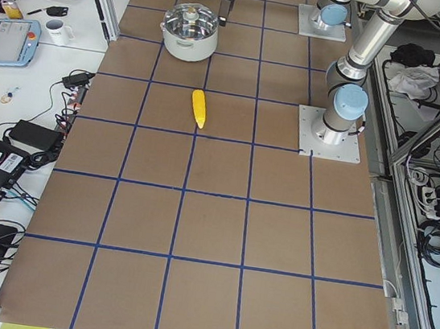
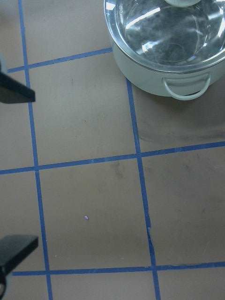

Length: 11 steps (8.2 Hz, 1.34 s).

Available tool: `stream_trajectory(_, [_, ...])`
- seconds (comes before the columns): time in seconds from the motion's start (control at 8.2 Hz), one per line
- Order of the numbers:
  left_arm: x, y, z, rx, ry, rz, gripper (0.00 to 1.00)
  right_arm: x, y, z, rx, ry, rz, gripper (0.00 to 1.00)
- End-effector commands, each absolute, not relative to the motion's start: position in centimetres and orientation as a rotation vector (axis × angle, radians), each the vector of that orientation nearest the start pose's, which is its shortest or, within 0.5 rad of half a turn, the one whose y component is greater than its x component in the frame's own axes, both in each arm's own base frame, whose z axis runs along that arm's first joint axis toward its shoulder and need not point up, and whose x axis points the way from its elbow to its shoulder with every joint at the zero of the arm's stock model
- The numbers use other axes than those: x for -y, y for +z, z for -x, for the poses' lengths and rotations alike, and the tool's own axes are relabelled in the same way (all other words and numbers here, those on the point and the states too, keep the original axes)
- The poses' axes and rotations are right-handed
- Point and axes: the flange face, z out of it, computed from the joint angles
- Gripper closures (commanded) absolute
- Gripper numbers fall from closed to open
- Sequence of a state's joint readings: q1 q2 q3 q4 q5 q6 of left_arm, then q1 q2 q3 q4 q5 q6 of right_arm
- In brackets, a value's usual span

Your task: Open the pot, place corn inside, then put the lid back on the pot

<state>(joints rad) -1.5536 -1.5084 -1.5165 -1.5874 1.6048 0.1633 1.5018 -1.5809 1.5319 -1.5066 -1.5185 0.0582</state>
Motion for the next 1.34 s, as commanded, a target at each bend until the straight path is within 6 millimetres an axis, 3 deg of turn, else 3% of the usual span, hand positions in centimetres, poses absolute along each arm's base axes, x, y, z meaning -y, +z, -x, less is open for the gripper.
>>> stream_trajectory(0.0, [48.4, 54.6, 8.8, -3.091, -0.166, -0.160, 0.00, 49.6, 50.6, -10.5, -3.083, 0.009, -0.202, 0.00])
stream_trajectory(0.12, [49.9, 53.6, 4.2, -3.102, -0.140, 0.002, 0.00, 49.6, 50.6, -10.5, -3.083, 0.007, -0.204, 0.00])
stream_trajectory(0.24, [51.6, 52.2, 1.4, -3.103, -0.142, 0.084, 0.00, 49.6, 50.5, -10.5, -3.083, 0.009, -0.202, 0.00])
stream_trajectory(0.37, [52.2, 52.0, 1.2, -3.101, -0.142, 0.118, 0.00, 49.6, 50.6, -10.5, -3.083, 0.005, -0.199, 0.00])
stream_trajectory(0.49, [52.7, 51.2, 1.0, -3.099, -0.121, 0.264, 0.00, 50.4, 51.0, -10.5, -3.082, -0.080, -0.204, 0.00])
stream_trajectory(0.61, [52.8, 51.3, 1.0, -3.059, -0.144, 0.592, 0.00, 51.2, 50.9, -10.4, -3.081, -0.132, -0.205, 0.00])
stream_trajectory(0.73, [52.9, 51.2, 0.9, -3.014, -0.149, 0.801, 0.00, 51.1, 51.0, -10.4, -3.083, -0.133, -0.207, 0.00])
stream_trajectory(1.1, [54.6, 50.6, 0.4, -2.863, -0.286, 1.297, 0.00, 51.1, 51.0, -10.2, -3.097, -0.136, -0.219, 0.00])
stream_trajectory(1.22, [55.7, 49.5, 0.2, -2.787, -0.291, 1.452, 0.00, 51.2, 50.9, -10.2, -3.099, -0.131, -0.219, 0.00])
